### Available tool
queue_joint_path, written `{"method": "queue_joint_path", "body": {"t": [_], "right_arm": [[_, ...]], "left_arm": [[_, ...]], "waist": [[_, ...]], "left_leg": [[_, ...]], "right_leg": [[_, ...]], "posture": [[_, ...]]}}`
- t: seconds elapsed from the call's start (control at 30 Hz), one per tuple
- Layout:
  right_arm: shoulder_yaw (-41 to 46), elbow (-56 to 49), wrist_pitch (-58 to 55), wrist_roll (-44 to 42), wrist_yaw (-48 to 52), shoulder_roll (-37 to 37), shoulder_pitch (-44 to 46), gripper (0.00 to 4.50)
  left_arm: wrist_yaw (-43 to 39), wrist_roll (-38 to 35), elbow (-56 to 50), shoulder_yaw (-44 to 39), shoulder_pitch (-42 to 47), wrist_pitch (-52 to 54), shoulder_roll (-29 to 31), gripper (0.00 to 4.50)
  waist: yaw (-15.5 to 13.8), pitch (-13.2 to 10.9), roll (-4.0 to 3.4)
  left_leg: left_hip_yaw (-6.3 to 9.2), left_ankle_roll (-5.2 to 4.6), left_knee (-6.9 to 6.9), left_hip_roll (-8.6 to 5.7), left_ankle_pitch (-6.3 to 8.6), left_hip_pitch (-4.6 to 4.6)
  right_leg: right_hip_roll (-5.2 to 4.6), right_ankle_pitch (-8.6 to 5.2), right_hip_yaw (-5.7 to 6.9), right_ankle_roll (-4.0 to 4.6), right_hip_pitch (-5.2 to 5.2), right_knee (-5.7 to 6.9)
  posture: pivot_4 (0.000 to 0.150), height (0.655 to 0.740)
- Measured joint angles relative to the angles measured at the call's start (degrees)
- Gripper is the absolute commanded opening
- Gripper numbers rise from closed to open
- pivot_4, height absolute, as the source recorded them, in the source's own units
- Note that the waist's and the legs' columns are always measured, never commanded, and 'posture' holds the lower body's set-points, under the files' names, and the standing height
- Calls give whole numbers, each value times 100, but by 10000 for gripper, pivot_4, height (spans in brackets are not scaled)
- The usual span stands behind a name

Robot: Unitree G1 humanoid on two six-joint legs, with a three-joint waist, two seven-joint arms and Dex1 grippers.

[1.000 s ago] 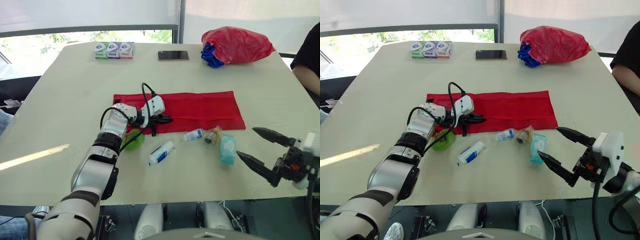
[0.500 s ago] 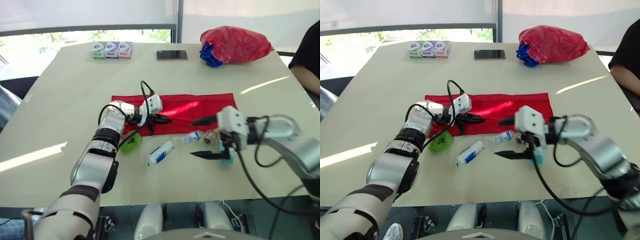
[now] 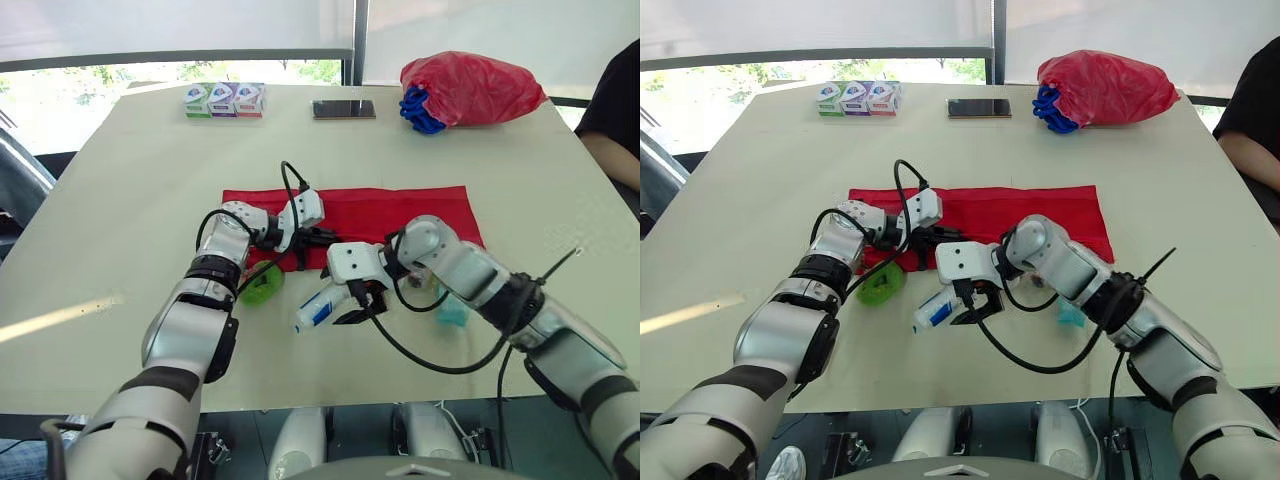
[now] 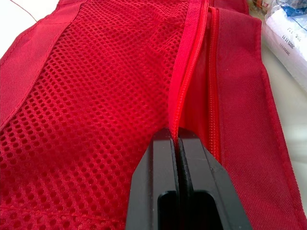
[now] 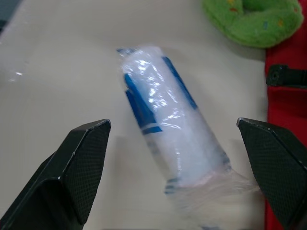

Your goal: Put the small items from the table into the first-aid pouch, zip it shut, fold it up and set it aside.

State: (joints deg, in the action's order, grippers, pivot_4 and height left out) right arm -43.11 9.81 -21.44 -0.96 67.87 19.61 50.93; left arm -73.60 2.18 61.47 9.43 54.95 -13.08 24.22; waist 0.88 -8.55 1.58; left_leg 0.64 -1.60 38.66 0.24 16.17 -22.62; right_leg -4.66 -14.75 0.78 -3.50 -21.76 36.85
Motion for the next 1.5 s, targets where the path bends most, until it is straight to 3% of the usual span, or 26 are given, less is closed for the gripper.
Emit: {"method": "queue_joint_path", "body": {"t": [0.03, 0.1, 0.17, 0.33, 0.63, 0.87, 1.17, 1.5], "right_arm": [[-5, 31, 39, 35, 27, -30, -18, 38193], [10, -43, 64, 37, 119, -89, -85, 27915], [19, -80, 39, 26, 161, -92, -110, 24076], [693, -943, -694, -315, 39, 51, -368, 1287], [1966, -2475, -2565, -720, -978, 581, -1129, 1287], [2311, -2556, -3747, -612, -2069, 587, -1409, 1287], [2278, -2159, -4048, -413, -3249, -151, -1324, 1287], [2451, -1763, -4078, -401, -3861, -575, -1320, 1287]], "left_arm": [[0, -1, 0, 0, 0, 0, 0, 0], [0, -1, 0, 0, 0, 0, 4, 0], [1, -1, 0, 0, 0, 0, 4, 0], [7, -10, -4, 0, -8, 1, 7, 0], [-6, -117, -157, -111, -98, 164, -71, 0], [1, -288, -482, -243, -229, 524, -137, 0], [22, -651, -1246, -446, -612, 1005, -210, 0], [121, -800, -1804, -519, -957, 1254, -173, 0]], "waist": [[1, 0, -1], [4, 0, -1], [4, -1, -1], [1, -1, -1], [-21, 0, 0], [-10, 0, 0], [-10, 3, 2], [0, 3, 0]], "left_leg": [[0, 0, 0, 0, 0, 0], [0, 0, 0, 0, 0, 0], [0, 0, 0, 0, 0, 0], [1, 1, 0, 0, 0, 0], [1, -1, 0, -1, 1, -4], [-1, -2, -2, -1, 1, -5], [1, -2, -2, -1, 1, -4], [1, -1, -4, -1, 1, -4]], "right_leg": [[0, 0, 0, 0, 0, 0], [0, 0, 0, 0, 0, 0], [0, 0, 0, 0, 0, 0], [-1, 0, 0, 0, 0, 1], [-3, 1, 1, 0, 0, 0], [-3, 1, -1, 0, -1, 1], [-2, 1, -1, 0, 0, 1], [-2, 1, -1, 1, -1, 1]], "posture": [[1500, 7400], [1500, 7400], [1500, 7400], [1500, 7400], [1500, 7400], [1500, 7400], [1500, 7400], [1500, 7400]]}}
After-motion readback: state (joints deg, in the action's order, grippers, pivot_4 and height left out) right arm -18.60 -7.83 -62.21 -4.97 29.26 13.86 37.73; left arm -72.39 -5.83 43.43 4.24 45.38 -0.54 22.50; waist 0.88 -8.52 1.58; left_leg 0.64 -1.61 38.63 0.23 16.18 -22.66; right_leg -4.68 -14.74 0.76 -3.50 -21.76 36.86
